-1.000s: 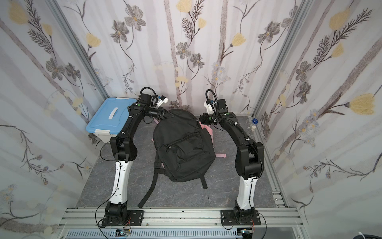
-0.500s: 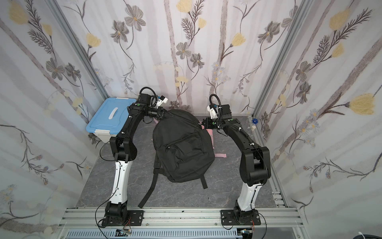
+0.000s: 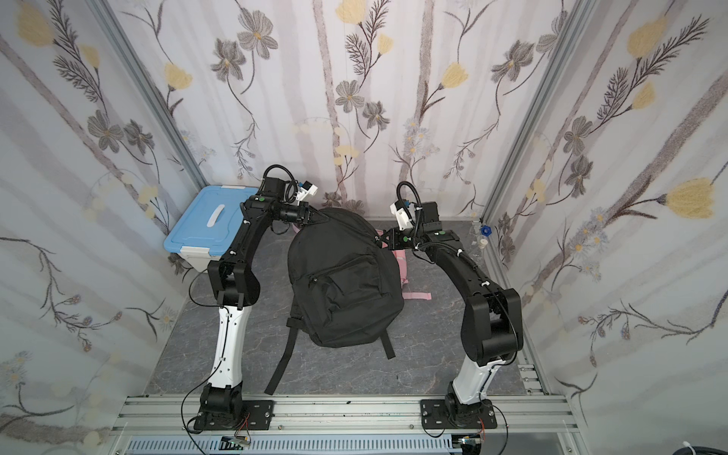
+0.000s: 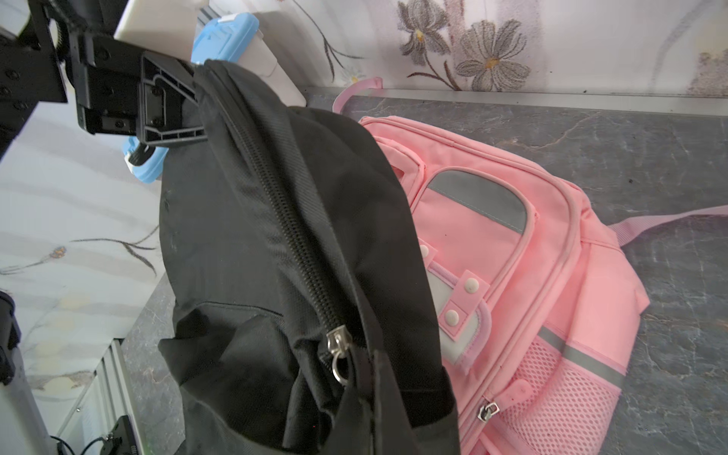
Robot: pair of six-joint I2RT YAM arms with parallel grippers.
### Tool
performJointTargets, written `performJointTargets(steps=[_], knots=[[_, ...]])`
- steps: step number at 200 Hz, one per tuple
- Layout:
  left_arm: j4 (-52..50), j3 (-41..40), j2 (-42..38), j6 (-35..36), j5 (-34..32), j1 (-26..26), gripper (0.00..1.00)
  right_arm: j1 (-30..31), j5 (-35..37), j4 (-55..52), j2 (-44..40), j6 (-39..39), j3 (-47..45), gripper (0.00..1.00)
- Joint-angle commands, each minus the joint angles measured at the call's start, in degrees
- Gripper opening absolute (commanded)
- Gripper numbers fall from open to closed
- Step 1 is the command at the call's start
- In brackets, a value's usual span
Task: Zip up the backpack
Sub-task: Zip the zipper on the backpack.
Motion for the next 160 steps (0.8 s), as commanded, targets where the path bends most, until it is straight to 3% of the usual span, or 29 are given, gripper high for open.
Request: performJointTargets(steps=[1, 53, 100, 115, 133, 154, 160], knots=[[4.55, 0.61, -0.47, -0.87, -2.43, 0.81, 0.0, 2.4, 3.31, -7.14, 1.0, -2.56, 0.12, 0.0], [4.98, 0.61, -0.37, -1.25, -3.97, 0.89, 0.0, 2.54, 12.43, -1.61, -2.55, 1.86, -7.74, 0.0], [5.61, 0.61, -0.6, -2.14, -4.78, 1.32, 0.0, 0.4, 16.46, -6.29, -1.68, 0.84, -8.28, 0.0], [5.48, 0.61, -0.73, -2.05, -4.59, 1.33, 0.0, 0.02, 13.52, -3.95, -2.38, 2.28, -8.88, 0.13], [5.69, 0.61, -0.75, -2.62, -4.25, 1.25, 0.0, -0.6, 9.91, -0.46, -3.66, 5.23, -8.2, 0.42], [4.99, 0.6, -0.9, -2.03, -3.91, 1.07, 0.0, -3.44, 7.73, 1.15, -5.75, 8.97, -6.93, 0.6], [4.79, 0.61, -0.99, -1.96, -3.92, 0.98, 0.0, -4.31, 9.62, 0.07, -6.54, 9.63, -6.48, 0.89]])
